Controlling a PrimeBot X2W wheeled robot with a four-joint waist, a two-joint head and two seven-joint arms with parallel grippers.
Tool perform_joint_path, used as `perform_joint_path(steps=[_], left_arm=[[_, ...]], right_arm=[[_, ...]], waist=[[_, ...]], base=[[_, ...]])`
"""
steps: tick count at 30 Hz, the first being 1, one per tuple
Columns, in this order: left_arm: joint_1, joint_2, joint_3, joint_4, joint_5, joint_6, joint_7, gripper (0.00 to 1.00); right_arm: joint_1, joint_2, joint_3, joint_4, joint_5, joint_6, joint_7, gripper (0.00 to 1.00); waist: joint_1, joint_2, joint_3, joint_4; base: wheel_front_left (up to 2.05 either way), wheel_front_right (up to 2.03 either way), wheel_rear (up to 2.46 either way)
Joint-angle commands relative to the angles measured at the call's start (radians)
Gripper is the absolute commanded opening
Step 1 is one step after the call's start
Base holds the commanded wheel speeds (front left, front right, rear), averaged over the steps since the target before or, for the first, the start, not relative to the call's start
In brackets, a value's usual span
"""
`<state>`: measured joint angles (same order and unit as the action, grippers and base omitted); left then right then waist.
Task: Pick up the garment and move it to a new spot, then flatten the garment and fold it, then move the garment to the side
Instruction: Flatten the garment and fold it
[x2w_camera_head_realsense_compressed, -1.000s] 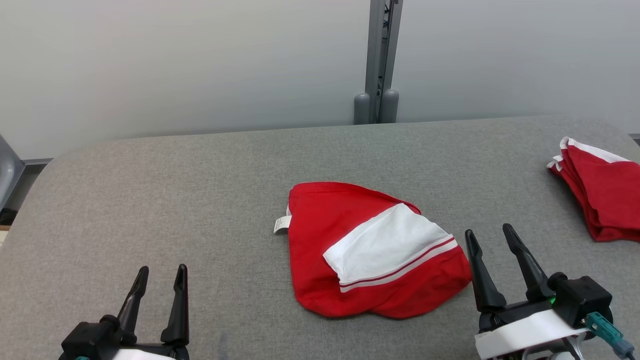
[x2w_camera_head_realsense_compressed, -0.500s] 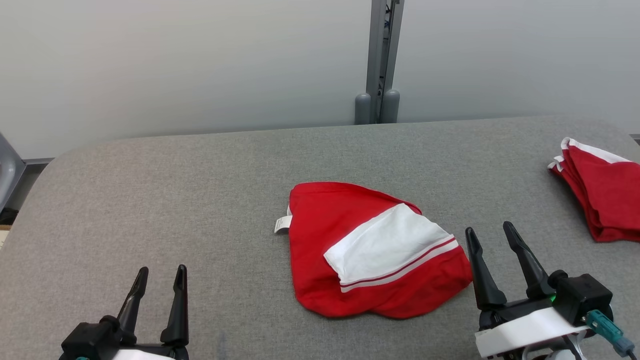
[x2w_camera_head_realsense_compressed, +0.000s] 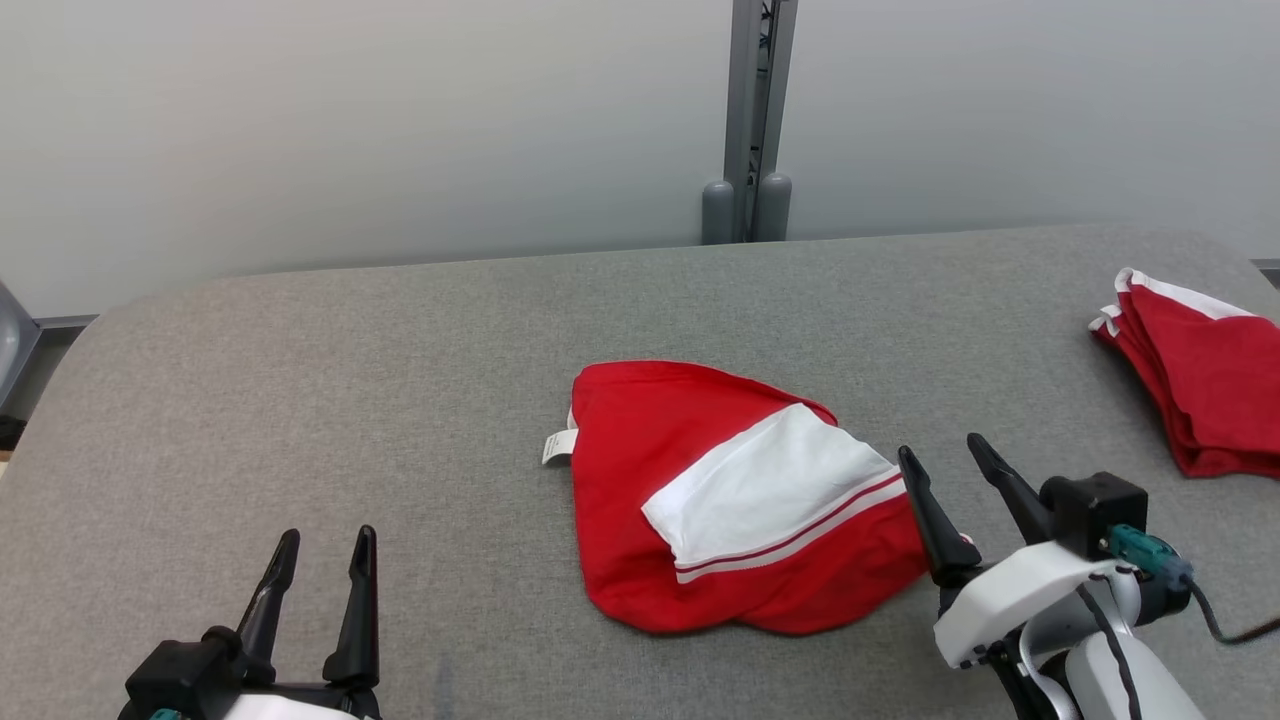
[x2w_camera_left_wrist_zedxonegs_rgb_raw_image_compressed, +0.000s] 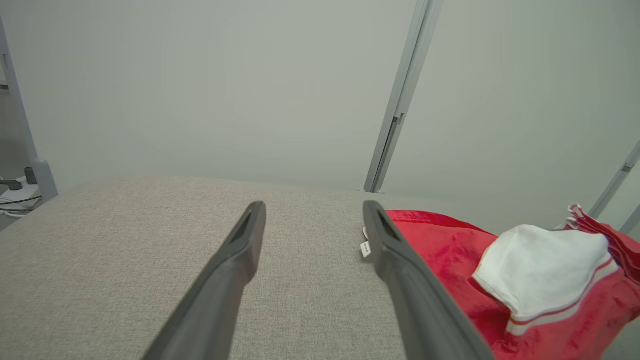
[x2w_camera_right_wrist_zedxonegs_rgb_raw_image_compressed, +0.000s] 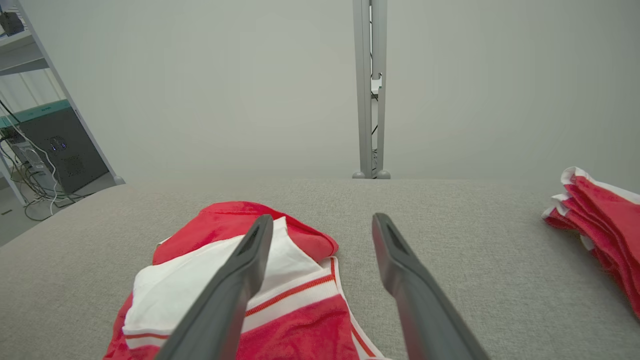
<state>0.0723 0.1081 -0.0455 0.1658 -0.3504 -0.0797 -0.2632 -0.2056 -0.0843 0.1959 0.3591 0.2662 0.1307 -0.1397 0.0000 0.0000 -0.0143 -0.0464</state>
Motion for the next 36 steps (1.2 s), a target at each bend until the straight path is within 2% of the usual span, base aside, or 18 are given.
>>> perform_joint_path(steps=[1, 9, 17, 19, 21, 22, 30, 36], left_arm=[[-0.017, 0.001, 0.004, 0.004, 0.006, -0.006, -0.002, 1.0], [-0.025, -0.005, 0.003, 0.017, 0.01, -0.016, -0.002, 1.0], [-0.024, -0.008, 0.006, 0.023, 0.016, -0.023, -0.002, 1.0], [-0.023, -0.009, 0.008, 0.026, 0.016, -0.025, -0.002, 1.0], [-0.024, -0.01, 0.009, 0.028, 0.017, -0.025, -0.002, 1.0], [-0.023, -0.01, 0.01, 0.029, 0.018, -0.026, -0.002, 1.0], [-0.016, -0.016, 0.019, 0.028, 0.018, -0.027, -0.002, 1.0], [-0.029, -0.021, 0.012, 0.034, 0.021, -0.032, -0.002, 1.0]], right_arm=[[-0.019, -0.01, -0.002, 0.015, 0.01, 0.0, 0.015, 1.0], [-0.102, -0.029, 0.028, 0.166, 0.087, 0.0, 0.19, 1.0], [-0.139, -0.039, 0.069, 0.235, 0.175, 0.0, 0.268, 1.0], [-0.138, -0.047, 0.087, 0.233, 0.194, 0.0, 0.253, 0.46], [-0.133, -0.054, 0.096, 0.228, 0.201, 0.0, 0.24, 0.08], [-0.129, -0.059, 0.099, 0.224, 0.202, 0.0, 0.234, 0.0], [-0.12, -0.088, 0.114, 0.18, 0.22, 0.0, 0.182, 0.0], [-0.197, -0.105, 0.138, 0.167, 0.21, 0.0, 0.143, 0.0]], waist=[[0.0, 0.0, 0.001, 0.004], [0.0, 0.0, 0.004, 0.042], [0.0, 0.0, 0.01, 0.07], [0.0, 0.0, 0.01, 0.076], [0.0, 0.0, 0.009, 0.077], [0.0, 0.0, 0.008, 0.077], [0.0, 0.0, 0.002, 0.062], [0.0, 0.0, 0.003, 0.057]], base=[[0.0, 0.0, 0.0], [0.0, 0.0, 0.0], [0.0, 0.0, 0.0], [0.0, 0.0, 0.0], [0.0, 0.0, 0.0], [0.0, 0.0, 0.0], [0.0, 0.0, 0.0], [0.0, 0.0, 0.0]])
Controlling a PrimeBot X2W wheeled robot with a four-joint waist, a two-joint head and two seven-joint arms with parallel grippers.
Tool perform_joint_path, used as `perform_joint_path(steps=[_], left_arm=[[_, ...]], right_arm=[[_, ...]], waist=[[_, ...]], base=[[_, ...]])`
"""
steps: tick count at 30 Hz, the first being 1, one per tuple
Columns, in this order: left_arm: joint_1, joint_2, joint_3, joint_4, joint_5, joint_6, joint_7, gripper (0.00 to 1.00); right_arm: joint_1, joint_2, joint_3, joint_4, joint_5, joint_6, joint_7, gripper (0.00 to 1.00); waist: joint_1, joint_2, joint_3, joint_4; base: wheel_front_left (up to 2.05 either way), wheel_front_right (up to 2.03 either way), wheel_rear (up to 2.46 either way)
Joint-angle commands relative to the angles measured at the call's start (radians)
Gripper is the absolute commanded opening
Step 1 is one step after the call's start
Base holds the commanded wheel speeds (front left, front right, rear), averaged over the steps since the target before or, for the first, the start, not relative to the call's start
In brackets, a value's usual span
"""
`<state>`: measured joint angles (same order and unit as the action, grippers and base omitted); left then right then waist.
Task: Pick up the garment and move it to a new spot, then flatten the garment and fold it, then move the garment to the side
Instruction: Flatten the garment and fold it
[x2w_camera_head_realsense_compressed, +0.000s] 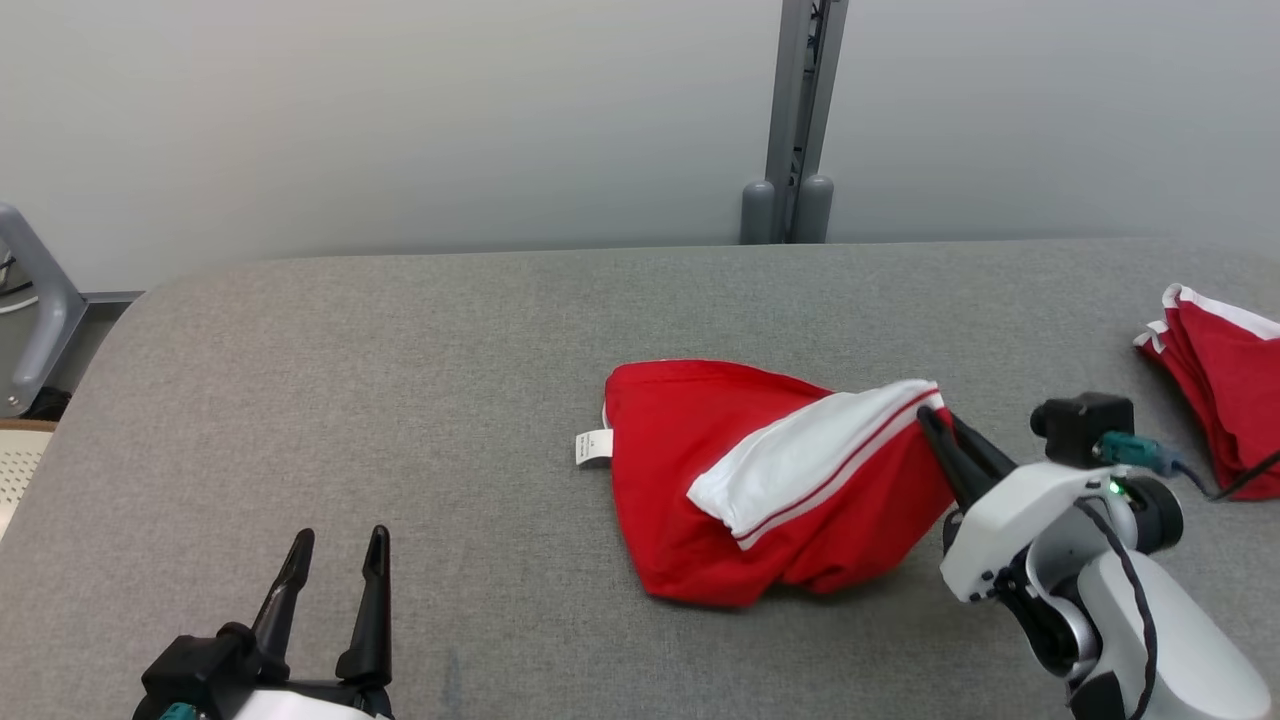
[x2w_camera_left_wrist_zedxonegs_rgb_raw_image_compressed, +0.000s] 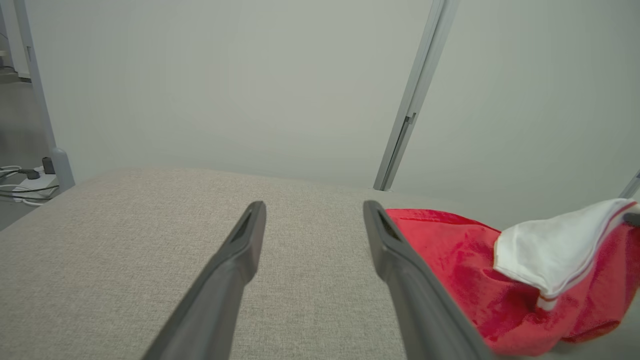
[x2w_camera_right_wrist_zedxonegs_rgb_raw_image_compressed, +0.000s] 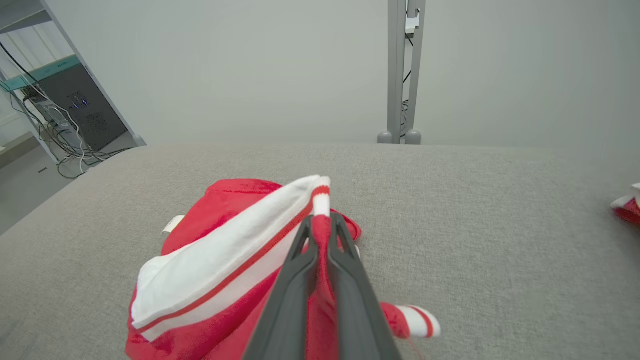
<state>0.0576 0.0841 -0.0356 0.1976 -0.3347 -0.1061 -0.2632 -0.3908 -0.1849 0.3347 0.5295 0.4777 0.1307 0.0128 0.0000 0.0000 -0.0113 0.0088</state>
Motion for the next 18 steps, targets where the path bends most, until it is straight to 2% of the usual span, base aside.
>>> perform_joint_path(steps=[1, 10, 14, 18], left_arm=[[-0.019, 0.002, -0.002, 0.004, 0.007, -0.006, -0.002, 1.0], [-0.031, 0.001, -0.018, 0.018, 0.004, -0.014, -0.002, 1.0], [-0.02, -0.002, -0.015, 0.017, 0.003, -0.015, -0.002, 1.0], [-0.007, -0.006, -0.007, 0.016, -0.002, -0.015, -0.002, 1.0]], right_arm=[[-0.03, -0.002, 0.003, -0.001, 0.005, 0.0, -0.015, 0.0], [-0.206, -0.012, 0.046, 0.072, 0.004, 0.0, -0.105, 0.0], [-0.232, -0.056, 0.031, 0.069, -0.006, 0.0, -0.175, 0.0], [-0.19, -0.102, 0.008, 0.046, -0.025, 0.0, -0.226, 0.0]], waist=[[0.0, 0.0, 0.001, 0.006], [0.0, 0.0, 0.005, 0.064], [0.0, 0.0, 0.003, 0.071], [0.0, 0.0, 0.002, 0.054]], base=[[0.0, 0.0, 0.0], [0.0, 0.0, 0.0], [0.0, 0.0, 0.0], [0.0, 0.0, 0.0]])
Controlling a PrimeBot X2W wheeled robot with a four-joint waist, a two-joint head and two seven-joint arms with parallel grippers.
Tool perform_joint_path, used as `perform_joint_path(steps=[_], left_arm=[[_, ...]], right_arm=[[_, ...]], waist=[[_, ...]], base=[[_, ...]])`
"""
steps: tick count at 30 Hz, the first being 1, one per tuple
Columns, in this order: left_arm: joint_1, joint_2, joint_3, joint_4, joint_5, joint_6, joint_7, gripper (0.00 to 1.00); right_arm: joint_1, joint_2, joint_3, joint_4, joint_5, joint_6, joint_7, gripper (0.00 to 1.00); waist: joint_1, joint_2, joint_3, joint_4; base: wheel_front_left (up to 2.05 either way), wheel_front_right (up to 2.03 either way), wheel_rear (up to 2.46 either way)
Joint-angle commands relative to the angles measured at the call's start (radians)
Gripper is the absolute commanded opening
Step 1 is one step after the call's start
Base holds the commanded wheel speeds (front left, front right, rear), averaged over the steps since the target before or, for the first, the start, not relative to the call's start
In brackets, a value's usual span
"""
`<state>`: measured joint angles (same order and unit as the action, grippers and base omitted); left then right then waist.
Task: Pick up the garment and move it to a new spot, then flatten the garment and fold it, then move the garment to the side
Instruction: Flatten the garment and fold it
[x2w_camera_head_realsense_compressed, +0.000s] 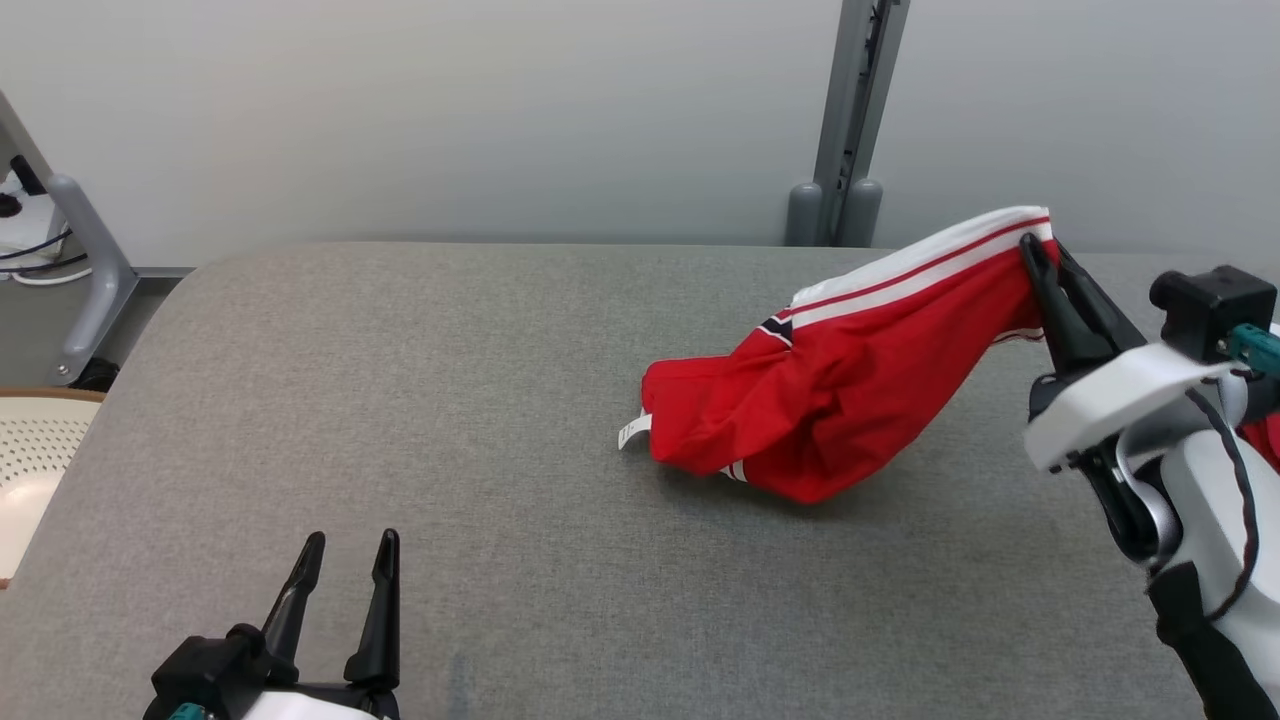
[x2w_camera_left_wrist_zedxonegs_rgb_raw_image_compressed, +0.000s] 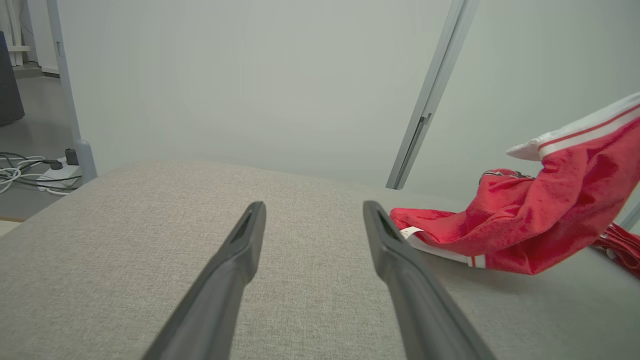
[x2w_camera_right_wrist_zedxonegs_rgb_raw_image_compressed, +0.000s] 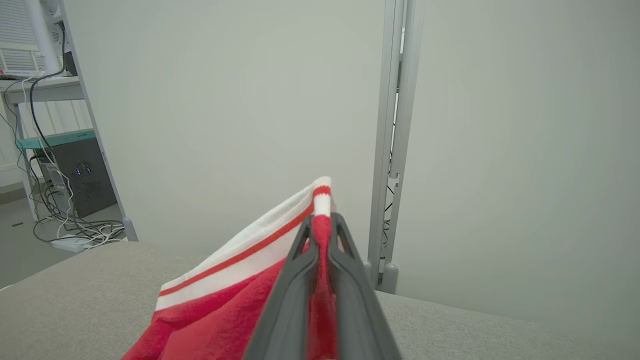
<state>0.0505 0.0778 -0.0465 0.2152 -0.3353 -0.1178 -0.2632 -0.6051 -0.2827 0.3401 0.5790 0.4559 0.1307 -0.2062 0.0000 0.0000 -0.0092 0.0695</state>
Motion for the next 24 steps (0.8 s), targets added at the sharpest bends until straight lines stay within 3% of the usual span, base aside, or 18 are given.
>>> perform_joint_path(steps=[1, 11, 22, 23, 24], left_arm=[[-0.001, -0.001, 0.004, -0.001, -0.003, -0.003, -0.002, 1.0], [0.0, -0.006, 0.005, -0.001, -0.005, -0.007, -0.002, 1.0], [-0.014, -0.003, 0.008, 0.002, -0.006, -0.011, -0.002, 1.0], [-0.015, -0.002, 0.008, 0.004, -0.006, -0.011, -0.002, 1.0], [-0.016, -0.001, 0.008, 0.006, -0.007, -0.012, -0.002, 1.0]], right_arm=[[0.041, -0.019, 0.0, -0.008, -0.006, 0.0, -0.012, 0.0], [0.272, -0.109, -0.011, -0.099, 0.04, 0.0, -0.042, 0.0], [0.431, -0.144, -0.054, -0.063, 0.04, 0.0, 0.003, 0.0], [0.436, -0.139, -0.062, -0.054, 0.038, 0.0, 0.01, 0.1], [0.44, -0.133, -0.072, -0.045, 0.034, 0.0, 0.016, 0.26]], waist=[[0.0, 0.0, 0.001, -0.013], [0.0, 0.0, 0.013, -0.081], [0.0, 0.0, 0.024, -0.13], [0.0, 0.0, 0.024, -0.133], [0.0, 0.0, 0.024, -0.135]], base=[[0.0, 0.0, 0.0], [0.0, 0.0, 0.0], [0.0, 0.0, 0.0], [0.0, 0.0, 0.0], [0.0, 0.0, 0.0]])
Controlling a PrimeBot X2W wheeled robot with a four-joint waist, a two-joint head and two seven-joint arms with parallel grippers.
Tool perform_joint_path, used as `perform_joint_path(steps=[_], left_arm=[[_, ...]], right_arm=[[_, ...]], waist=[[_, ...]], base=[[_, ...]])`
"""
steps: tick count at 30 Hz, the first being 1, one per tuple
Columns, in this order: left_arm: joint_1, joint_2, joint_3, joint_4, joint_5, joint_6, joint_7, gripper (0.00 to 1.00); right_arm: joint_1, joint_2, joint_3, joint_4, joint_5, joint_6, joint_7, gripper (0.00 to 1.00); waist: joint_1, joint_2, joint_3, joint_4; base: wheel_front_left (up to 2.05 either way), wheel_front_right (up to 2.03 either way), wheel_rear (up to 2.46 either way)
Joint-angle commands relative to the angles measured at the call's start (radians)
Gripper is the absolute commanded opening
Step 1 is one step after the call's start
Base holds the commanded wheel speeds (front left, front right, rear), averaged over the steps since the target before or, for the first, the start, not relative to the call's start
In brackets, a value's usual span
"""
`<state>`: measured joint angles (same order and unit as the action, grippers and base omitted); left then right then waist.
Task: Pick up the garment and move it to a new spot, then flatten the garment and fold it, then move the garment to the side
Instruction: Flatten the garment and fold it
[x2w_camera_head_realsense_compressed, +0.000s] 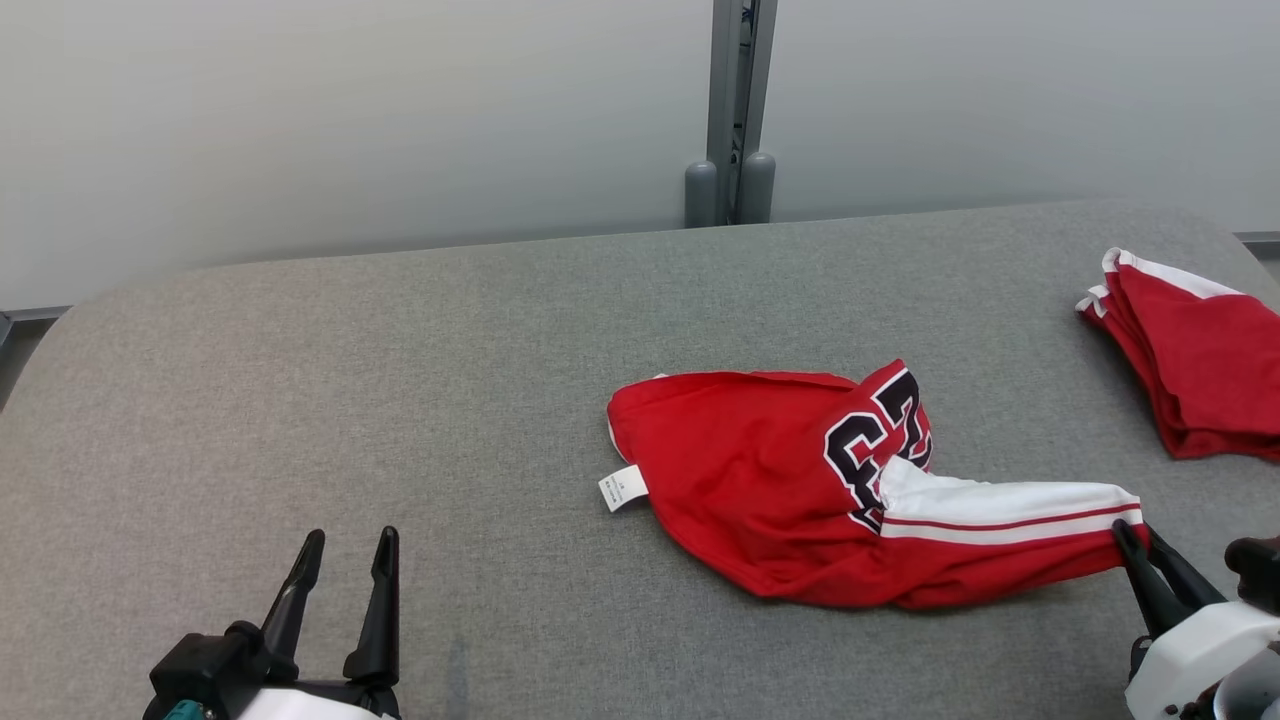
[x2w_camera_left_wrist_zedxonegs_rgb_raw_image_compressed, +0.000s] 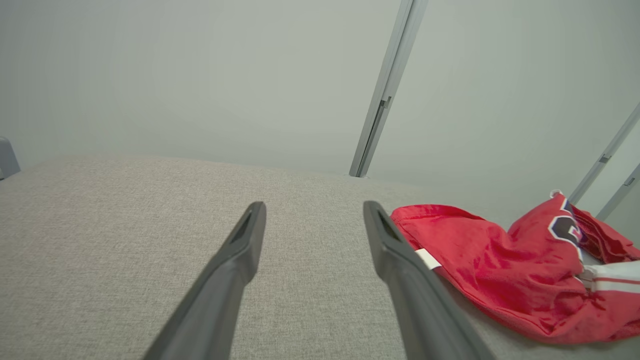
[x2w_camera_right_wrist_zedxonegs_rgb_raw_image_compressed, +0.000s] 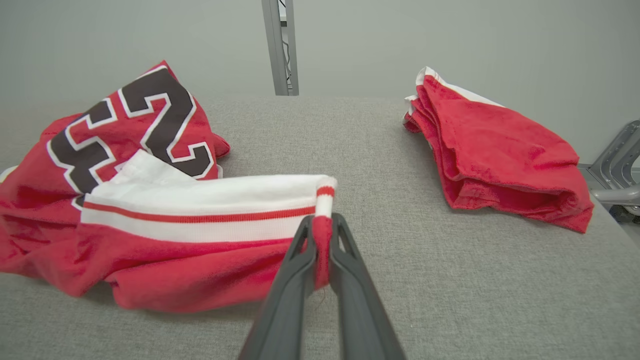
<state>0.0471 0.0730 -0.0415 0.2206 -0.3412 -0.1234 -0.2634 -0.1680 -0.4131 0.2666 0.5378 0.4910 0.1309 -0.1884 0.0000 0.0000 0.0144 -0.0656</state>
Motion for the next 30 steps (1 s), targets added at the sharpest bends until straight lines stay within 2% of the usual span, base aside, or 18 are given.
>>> perform_joint_path(steps=[1, 2, 3, 10, 17, 23, 30], left_arm=[[-0.014, 0.005, 0.003, 0.002, -0.002, -0.006, -0.001, 1.0], [-0.015, 0.005, 0.003, 0.003, -0.002, -0.007, -0.002, 1.0], [-0.015, 0.006, 0.003, 0.005, -0.002, -0.007, -0.002, 1.0], [-0.019, 0.006, 0.0, 0.011, -0.001, -0.006, -0.001, 1.0], [-0.02, 0.011, 0.017, 0.003, 0.003, -0.007, -0.001, 1.0], [-0.034, 0.013, 0.012, 0.004, 0.008, -0.006, -0.001, 1.0], [-0.038, 0.018, -0.008, 0.018, 0.003, -0.007, -0.001, 1.0]], right_arm=[[0.006, 0.003, -0.007, 0.004, -0.007, 0.0, 0.004, 0.44], [0.009, 0.009, -0.019, 0.011, -0.007, 0.0, 0.01, 0.98], [0.012, 0.014, -0.031, 0.018, -0.011, 0.0, 0.012, 1.0], [0.034, 0.059, -0.146, -0.003, -0.068, 0.0, -0.017, 1.0], [0.056, 0.173, -0.278, -0.166, -0.158, 0.0, -0.066, 1.0], [0.084, 0.29, -0.335, -0.31, -0.233, 0.0, -0.077, 1.0], [0.119, 0.347, -0.356, -0.363, -0.256, 0.0, -0.078, 1.0]], waist=[[0.0, 0.0, -0.001, -0.002], [0.0, 0.0, -0.002, -0.003], [0.0, 0.0, -0.003, -0.005], [0.0, 0.0, -0.013, -0.008], [0.0, 0.0, -0.026, -0.014], [0.0, 0.0, -0.025, -0.007], [0.0, 0.0, -0.02, 0.004]], base=[[0.0, 0.0, 0.0], [0.0, 0.0, 0.0], [0.0, 0.0, 0.0], [0.0, 0.0, 0.0], [0.0, 0.0, 0.0], [0.0, 0.0, 0.0], [0.0, 0.0, 0.0]])
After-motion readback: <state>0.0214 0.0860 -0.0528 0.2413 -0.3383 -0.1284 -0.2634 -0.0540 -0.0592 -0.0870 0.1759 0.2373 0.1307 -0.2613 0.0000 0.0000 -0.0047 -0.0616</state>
